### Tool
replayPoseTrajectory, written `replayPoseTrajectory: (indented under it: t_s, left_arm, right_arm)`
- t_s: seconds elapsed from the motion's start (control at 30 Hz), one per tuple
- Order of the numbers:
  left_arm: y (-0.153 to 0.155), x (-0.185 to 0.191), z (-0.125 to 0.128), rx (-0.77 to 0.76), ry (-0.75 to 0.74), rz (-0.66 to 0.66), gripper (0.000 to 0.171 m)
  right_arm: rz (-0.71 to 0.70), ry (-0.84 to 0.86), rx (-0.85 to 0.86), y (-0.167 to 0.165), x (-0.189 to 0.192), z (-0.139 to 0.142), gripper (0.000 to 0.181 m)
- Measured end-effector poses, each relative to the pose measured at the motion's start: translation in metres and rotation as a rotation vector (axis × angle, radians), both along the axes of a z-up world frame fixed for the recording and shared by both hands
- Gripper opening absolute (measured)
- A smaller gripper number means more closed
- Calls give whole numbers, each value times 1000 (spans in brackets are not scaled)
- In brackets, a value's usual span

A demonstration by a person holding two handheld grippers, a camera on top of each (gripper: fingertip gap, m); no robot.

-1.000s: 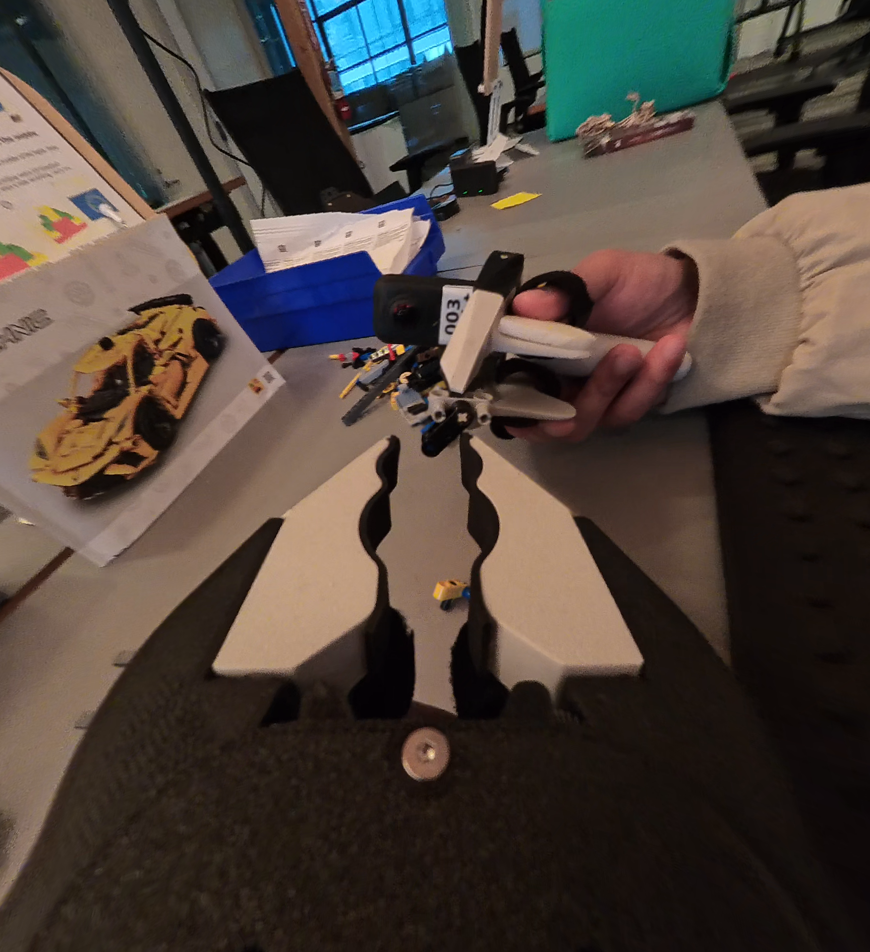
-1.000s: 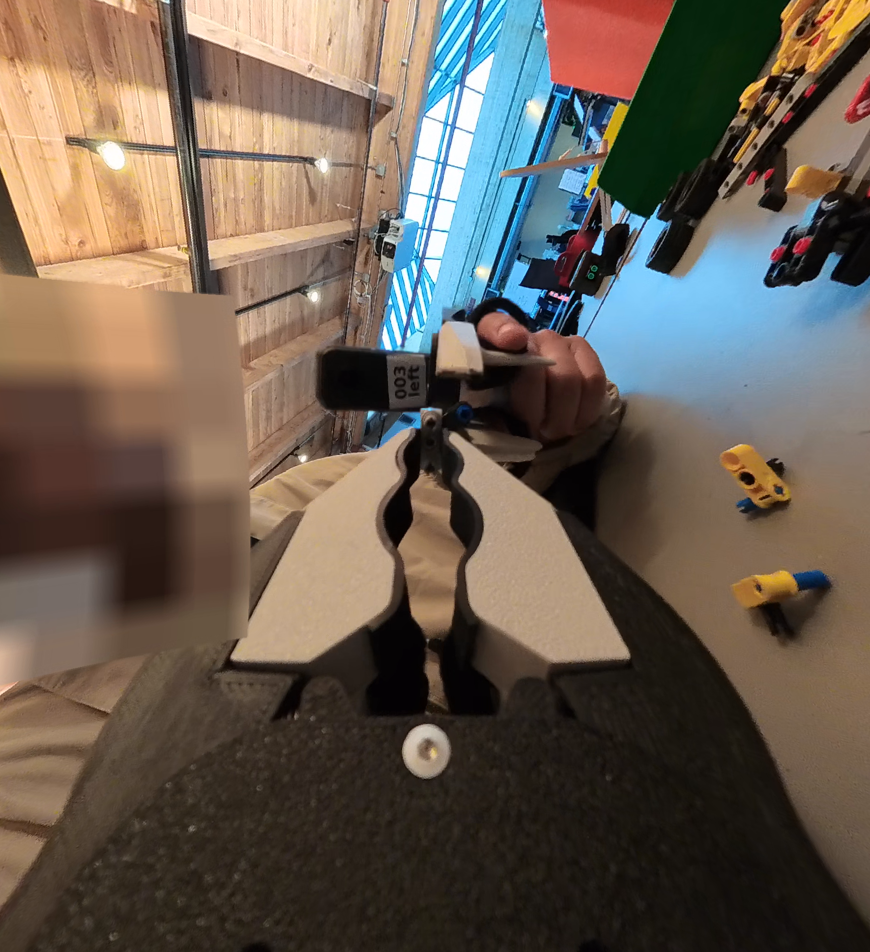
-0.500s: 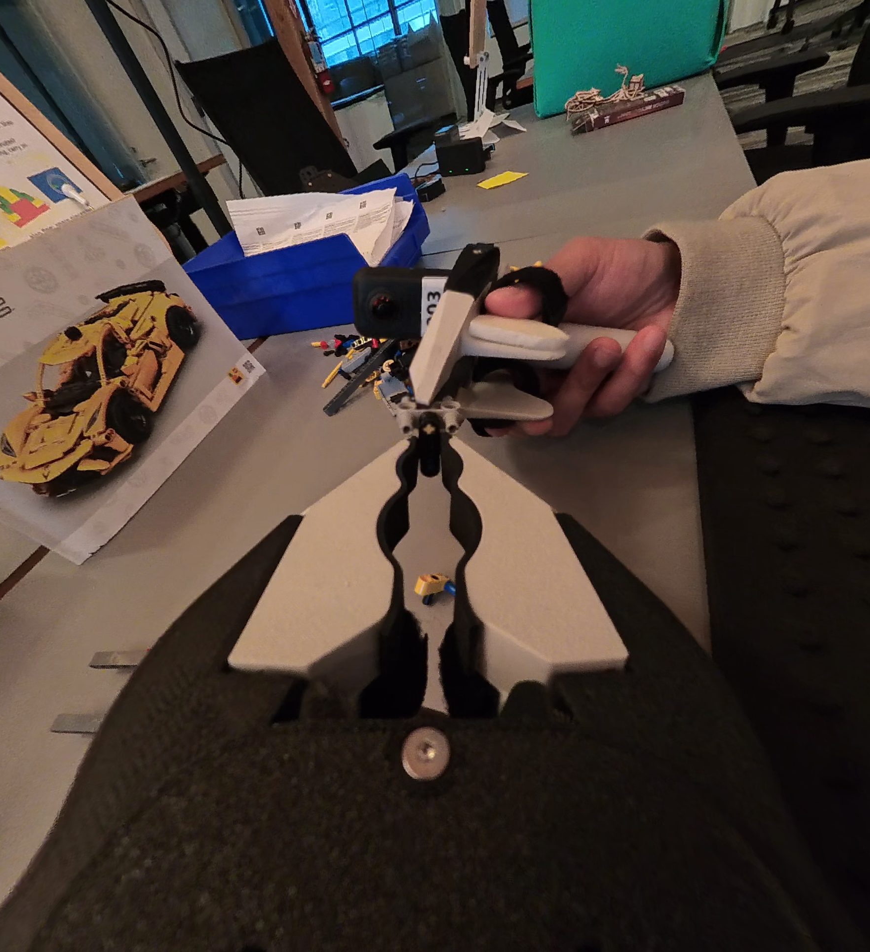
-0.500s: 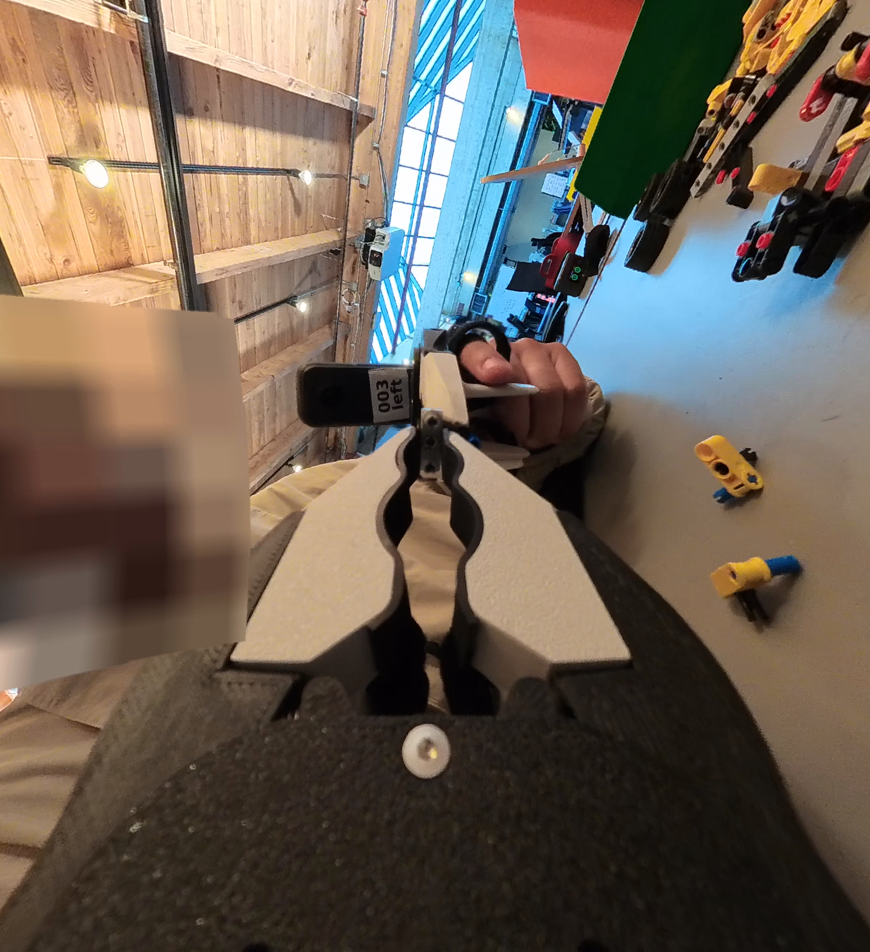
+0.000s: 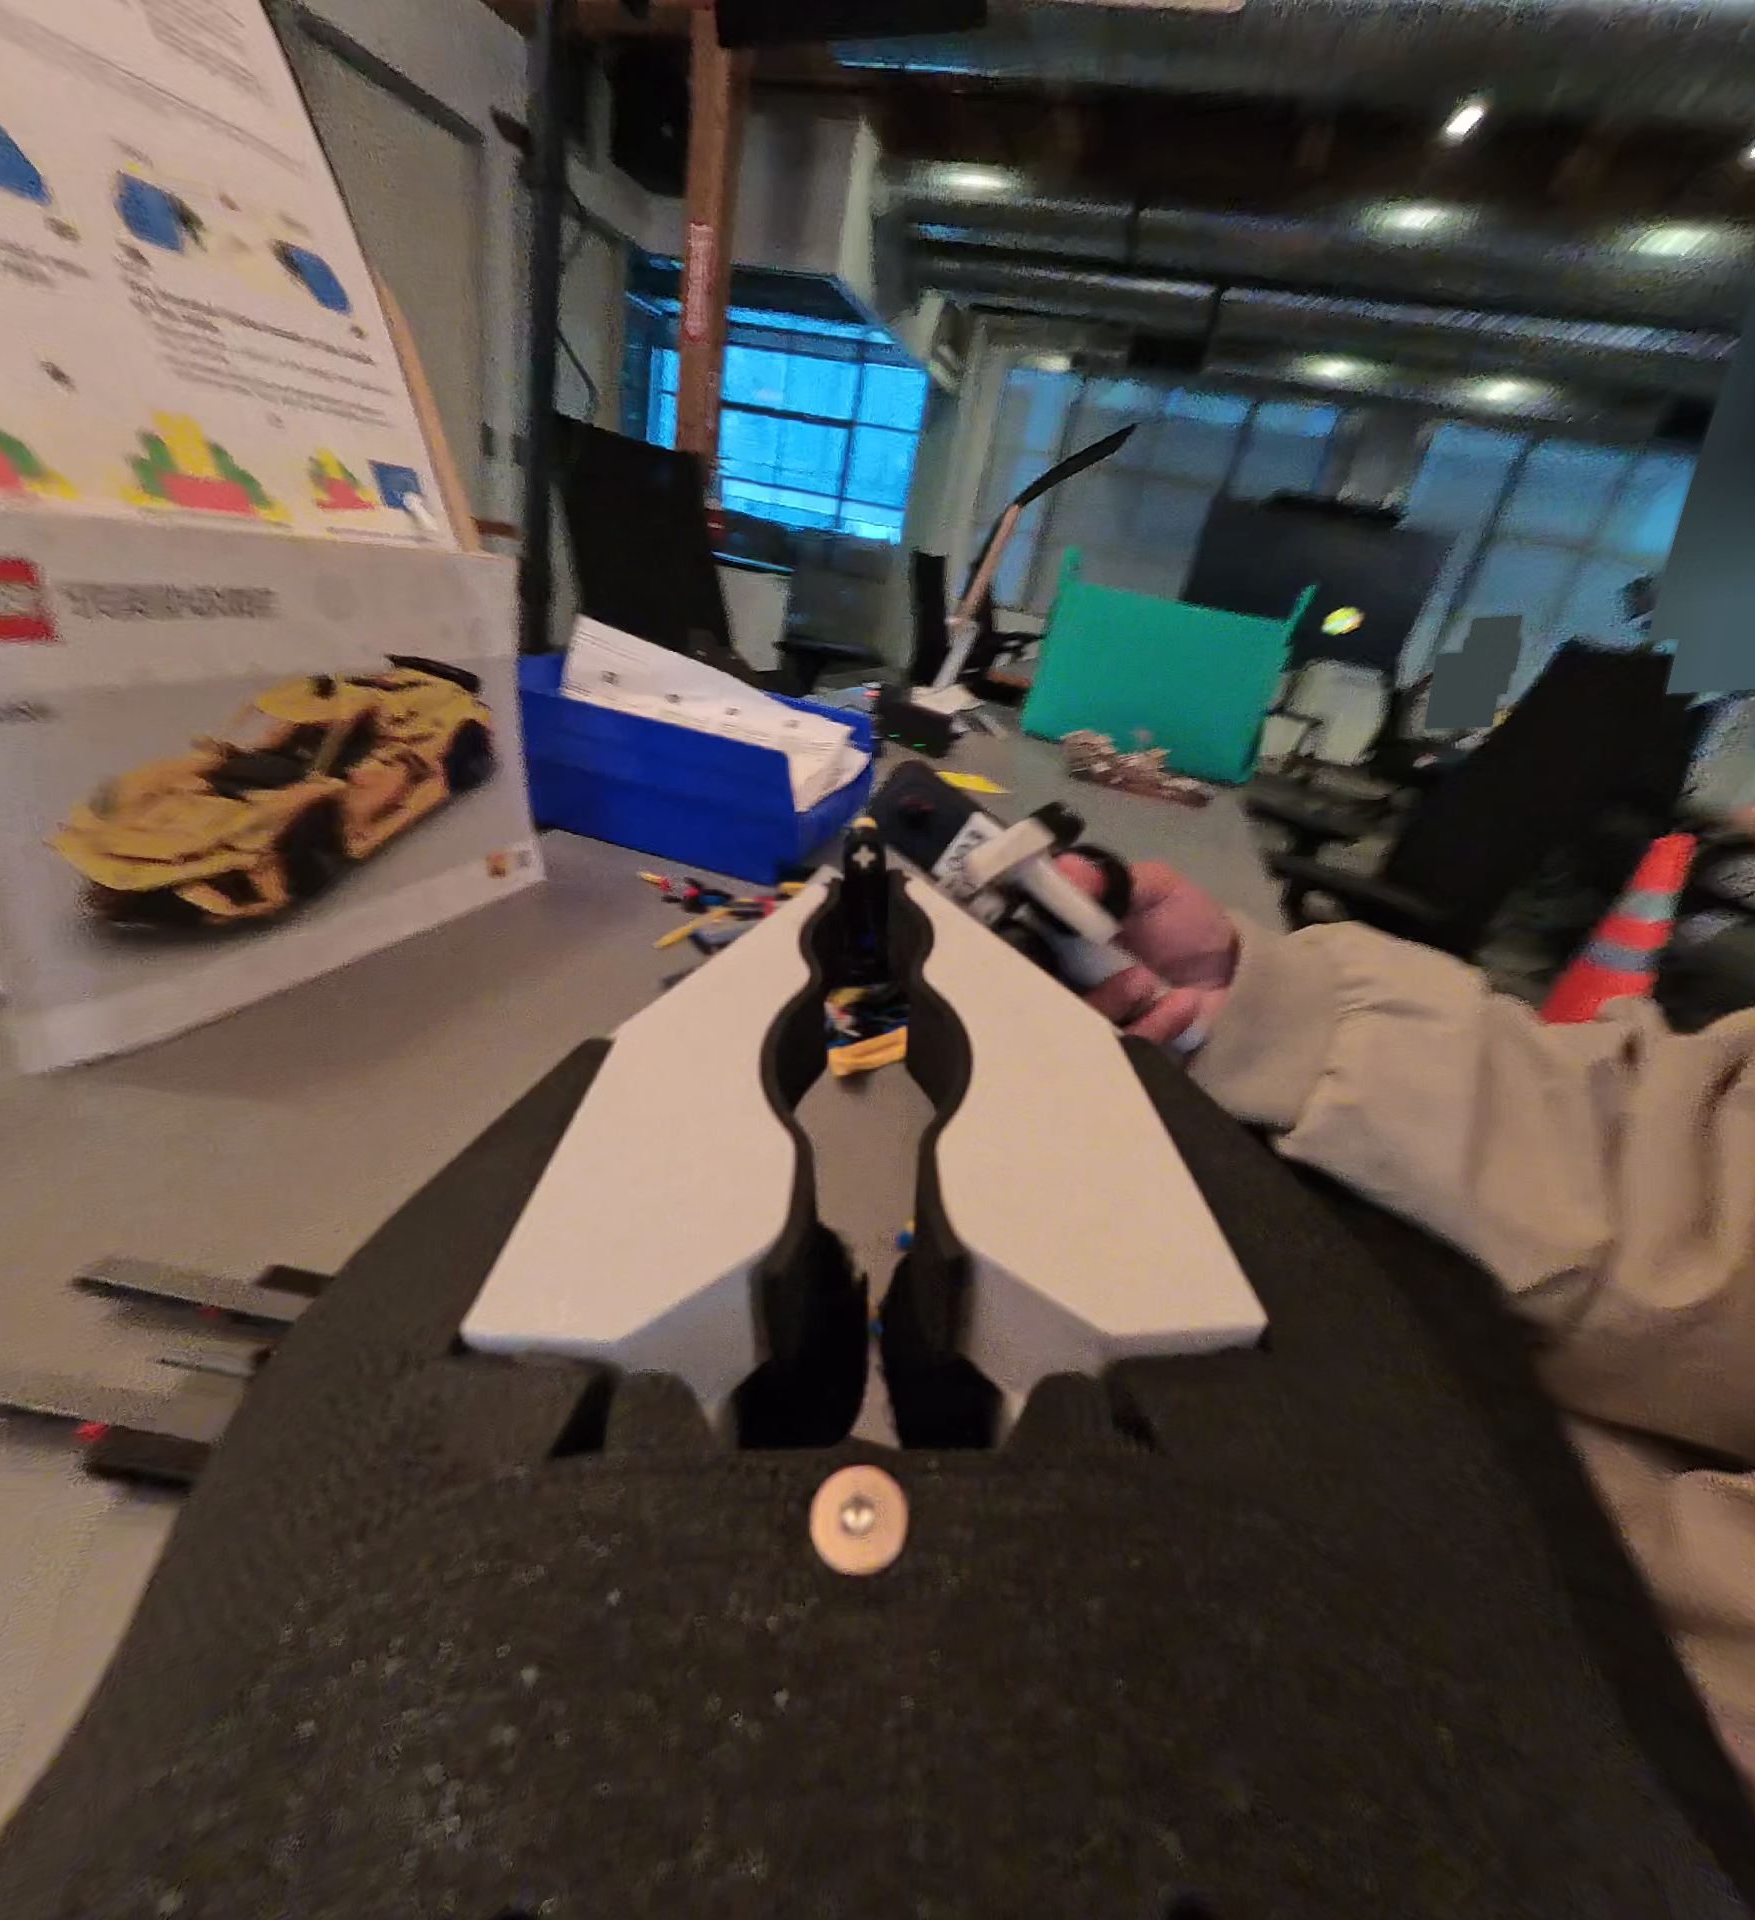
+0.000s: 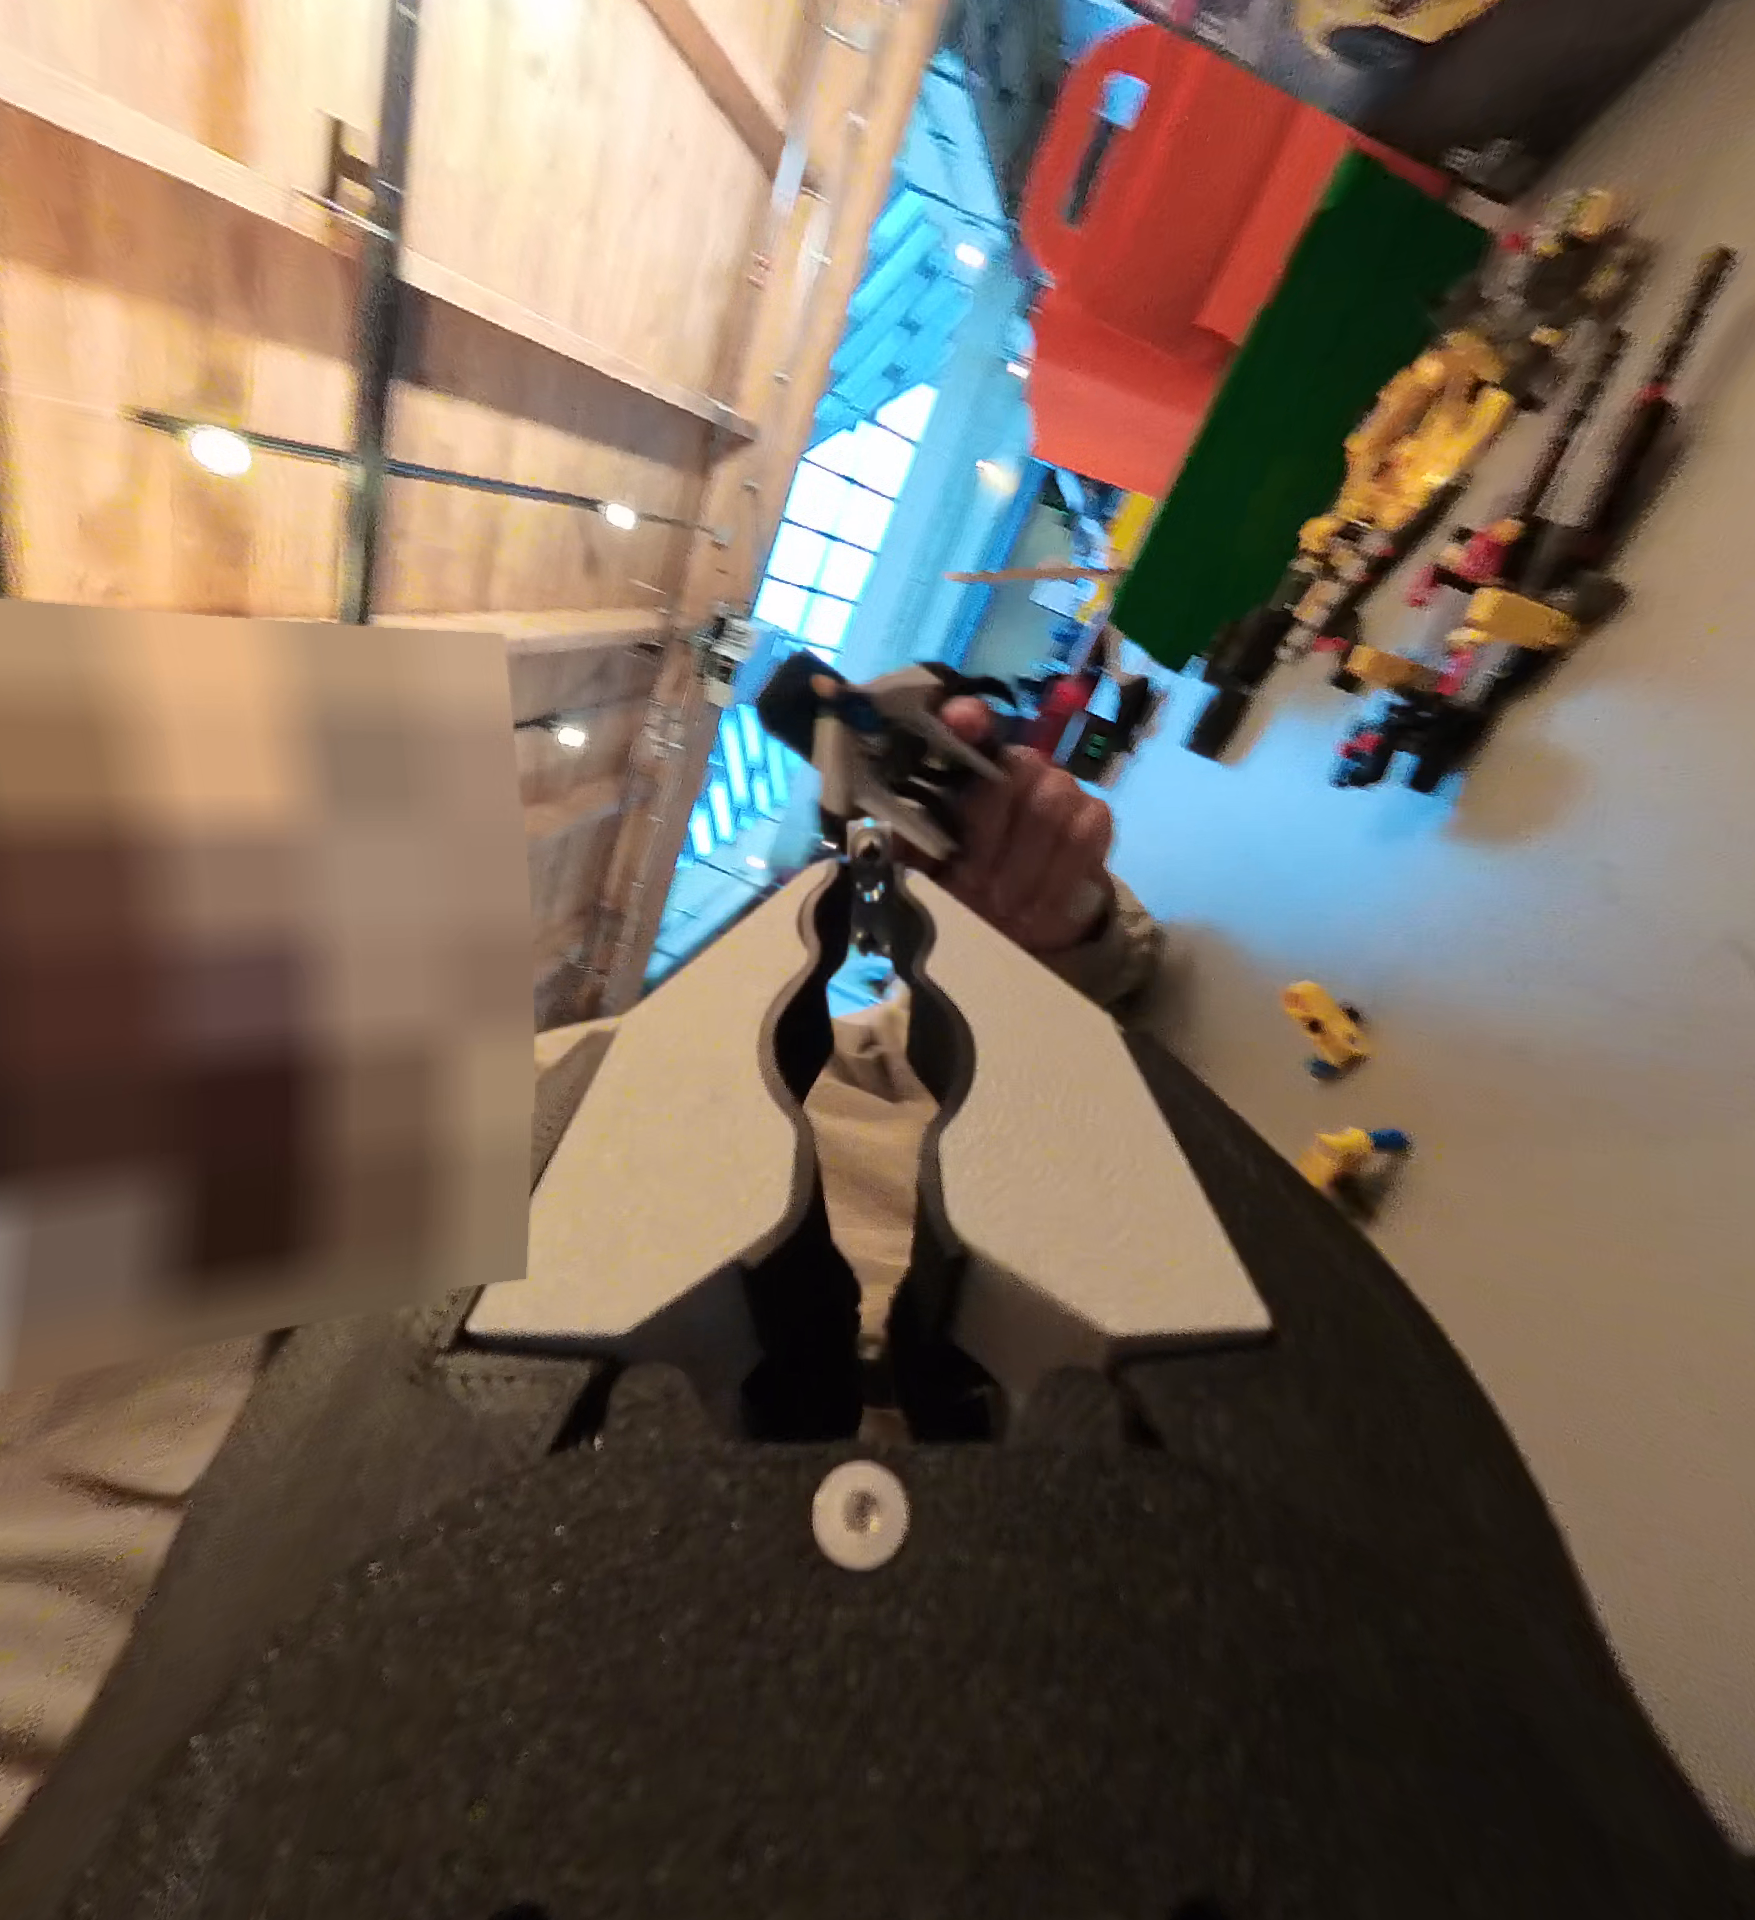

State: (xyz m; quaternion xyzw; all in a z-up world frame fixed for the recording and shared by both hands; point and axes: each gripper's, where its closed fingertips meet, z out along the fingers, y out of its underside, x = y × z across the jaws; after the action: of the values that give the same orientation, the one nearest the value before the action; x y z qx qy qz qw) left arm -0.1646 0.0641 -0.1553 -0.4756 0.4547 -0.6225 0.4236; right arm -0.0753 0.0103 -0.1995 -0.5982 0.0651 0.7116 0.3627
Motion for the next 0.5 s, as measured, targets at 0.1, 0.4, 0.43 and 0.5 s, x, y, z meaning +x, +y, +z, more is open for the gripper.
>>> replayPoseTrajectory:
  t_s: [0.1, 0.4, 0.43, 0.5]
  left_arm:
    - [1, 3, -4, -106, 6, -47, 7]
    - [-10, 6, -8, -382, 22, -239, 7]
    - [-11, 6, -8, -389, 25, -250, 7]
    - [-15, 7, -10, -389, 35, -269, 7]
  right_arm:
    - [-9, -79, -12, 6, -9, -8, 6]
    - [-98, -987, -75, 23, -25, -109, 6]
    - [-77, -1040, -82, 22, -28, -117, 6]
    - [-54, -1072, -90, 22, -32, -122, 9]
